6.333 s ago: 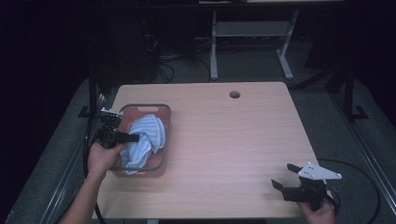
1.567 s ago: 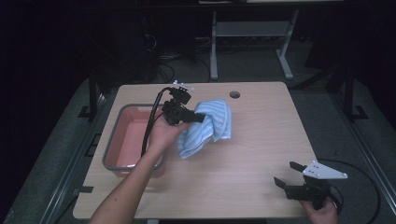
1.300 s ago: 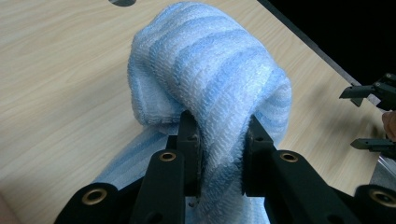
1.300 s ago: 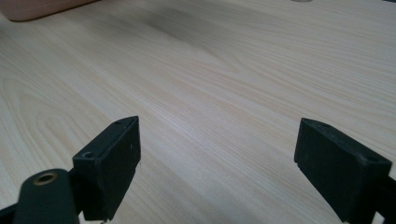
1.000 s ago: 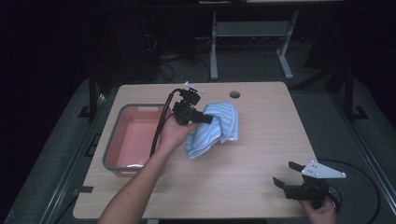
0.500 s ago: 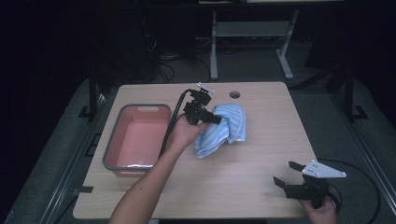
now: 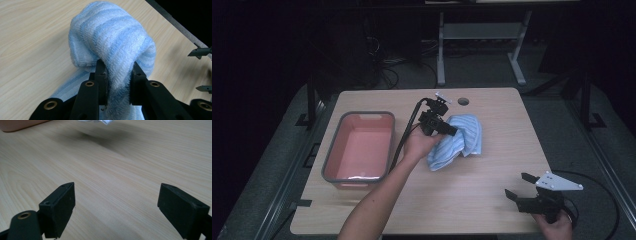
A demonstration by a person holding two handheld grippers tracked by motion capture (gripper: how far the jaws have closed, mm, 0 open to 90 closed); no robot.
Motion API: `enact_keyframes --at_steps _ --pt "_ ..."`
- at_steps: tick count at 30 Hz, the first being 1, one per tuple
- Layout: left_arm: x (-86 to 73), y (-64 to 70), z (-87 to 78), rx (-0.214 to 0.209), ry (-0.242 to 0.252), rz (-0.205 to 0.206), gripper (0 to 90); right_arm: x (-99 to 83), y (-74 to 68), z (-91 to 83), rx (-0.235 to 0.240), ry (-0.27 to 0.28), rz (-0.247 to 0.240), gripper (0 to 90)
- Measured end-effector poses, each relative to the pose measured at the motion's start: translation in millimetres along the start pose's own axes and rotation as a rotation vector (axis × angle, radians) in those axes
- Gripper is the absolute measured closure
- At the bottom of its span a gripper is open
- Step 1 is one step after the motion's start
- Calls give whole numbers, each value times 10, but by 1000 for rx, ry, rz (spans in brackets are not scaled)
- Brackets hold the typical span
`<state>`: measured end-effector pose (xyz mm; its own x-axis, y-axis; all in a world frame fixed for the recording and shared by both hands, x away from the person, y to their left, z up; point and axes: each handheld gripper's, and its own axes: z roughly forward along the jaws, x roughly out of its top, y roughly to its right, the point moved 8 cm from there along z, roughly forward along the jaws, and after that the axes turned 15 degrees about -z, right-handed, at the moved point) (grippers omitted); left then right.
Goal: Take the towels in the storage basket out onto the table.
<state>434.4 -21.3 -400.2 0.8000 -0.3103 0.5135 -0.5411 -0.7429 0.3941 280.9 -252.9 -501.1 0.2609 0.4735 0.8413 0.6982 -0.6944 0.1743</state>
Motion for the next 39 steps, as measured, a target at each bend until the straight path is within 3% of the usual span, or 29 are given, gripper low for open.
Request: enact_keyframes --at_steps 11,28,33,36,39 --pt "-23 57 171 11 -19 9 736 8 -11 10 2 2 -8 141" --pt "-66 17 404 29 -50 2 737 15 0 -1 4 9 -9 141" --pt "-78 -4 474 46 -53 -13 736 20 9 -7 1 14 -4 141" --pt "-73 4 528 31 -34 -56 732 18 4 -11 3 12 -3 141" --pt "-104 5 582 44 -58 -43 730 35 -9 -22 0 15 -14 141"
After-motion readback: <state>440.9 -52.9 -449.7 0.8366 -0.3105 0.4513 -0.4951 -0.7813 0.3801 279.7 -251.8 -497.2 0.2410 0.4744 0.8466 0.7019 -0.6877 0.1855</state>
